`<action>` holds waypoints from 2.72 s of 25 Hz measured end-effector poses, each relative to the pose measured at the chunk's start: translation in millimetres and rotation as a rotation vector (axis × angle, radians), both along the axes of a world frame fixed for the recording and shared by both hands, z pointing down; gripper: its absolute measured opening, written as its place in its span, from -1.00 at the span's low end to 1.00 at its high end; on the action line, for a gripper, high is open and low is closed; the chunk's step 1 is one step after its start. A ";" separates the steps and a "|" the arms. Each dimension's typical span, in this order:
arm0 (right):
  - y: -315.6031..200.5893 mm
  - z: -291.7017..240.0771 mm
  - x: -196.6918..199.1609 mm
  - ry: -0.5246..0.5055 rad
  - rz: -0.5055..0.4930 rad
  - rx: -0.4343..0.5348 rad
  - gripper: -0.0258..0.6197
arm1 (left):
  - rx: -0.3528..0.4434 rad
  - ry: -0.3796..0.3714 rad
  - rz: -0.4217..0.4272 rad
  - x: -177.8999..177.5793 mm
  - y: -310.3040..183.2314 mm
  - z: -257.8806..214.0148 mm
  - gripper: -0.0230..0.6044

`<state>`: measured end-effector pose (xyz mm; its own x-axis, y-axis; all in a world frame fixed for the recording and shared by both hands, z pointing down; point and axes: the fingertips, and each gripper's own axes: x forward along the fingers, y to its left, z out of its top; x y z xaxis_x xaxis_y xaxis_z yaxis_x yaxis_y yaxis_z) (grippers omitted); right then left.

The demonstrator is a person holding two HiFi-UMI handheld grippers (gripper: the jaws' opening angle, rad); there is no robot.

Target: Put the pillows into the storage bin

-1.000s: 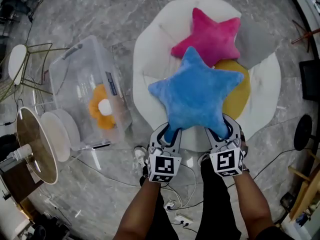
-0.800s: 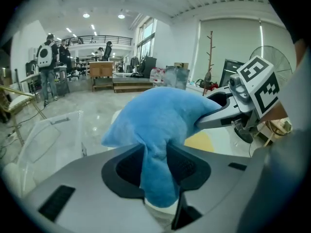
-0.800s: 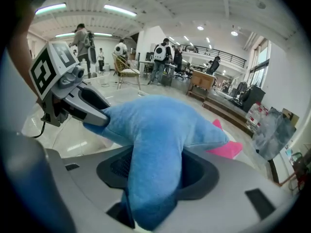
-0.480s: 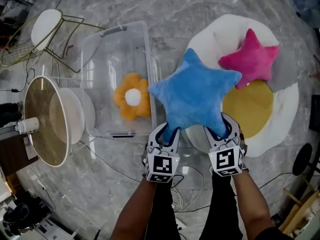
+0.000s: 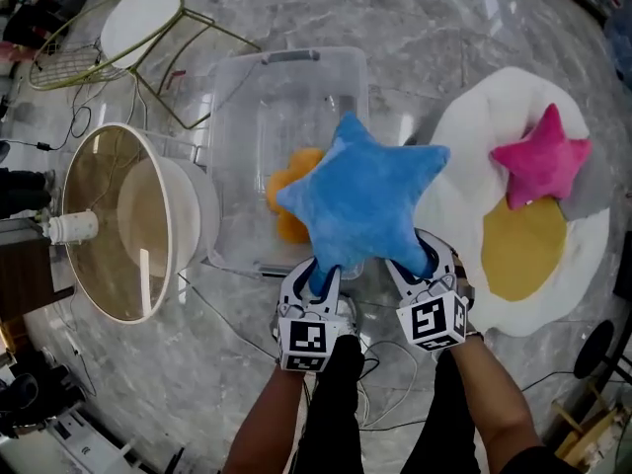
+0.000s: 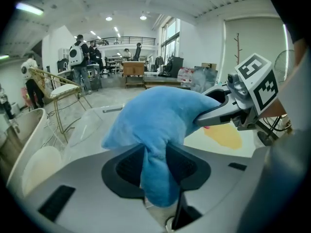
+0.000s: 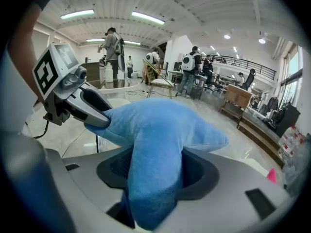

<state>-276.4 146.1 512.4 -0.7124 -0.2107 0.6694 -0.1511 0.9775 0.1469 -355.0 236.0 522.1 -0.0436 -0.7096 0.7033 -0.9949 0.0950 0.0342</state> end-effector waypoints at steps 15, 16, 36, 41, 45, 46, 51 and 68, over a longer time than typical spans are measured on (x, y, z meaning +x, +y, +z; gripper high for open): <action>21.8 47.7 -174.3 -0.013 -0.048 -0.047 -0.12 | -0.009 -0.053 -0.112 -165.9 30.2 42.9 -0.46; 17.9 51.4 -182.0 -0.013 -0.044 -0.049 -0.12 | -0.007 -0.054 -0.110 -174.6 26.8 46.1 -0.46; 5.8 60.8 -159.1 -0.009 -0.006 -0.102 0.43 | 0.007 -0.127 -0.155 -182.8 -0.1 41.5 0.03; -20.7 45.8 -130.5 -0.058 0.074 -0.138 0.38 | 0.037 -0.132 -0.115 -153.5 -24.3 29.1 0.03; -45.6 35.6 -95.9 -0.063 0.140 -0.127 0.40 | 0.044 -0.136 -0.057 -124.4 -46.1 20.0 0.03; -52.8 32.7 -86.0 -0.065 0.159 -0.123 0.40 | 0.046 -0.139 -0.037 -115.8 -53.5 17.4 0.03; -92.4 22.4 -29.0 -0.075 0.259 -0.104 0.40 | 0.052 -0.149 0.060 -65.2 -96.2 10.0 0.03; -233.5 49.9 267.6 -0.067 0.538 -0.078 0.38 | 0.038 -0.087 0.308 223.4 -250.6 51.1 0.03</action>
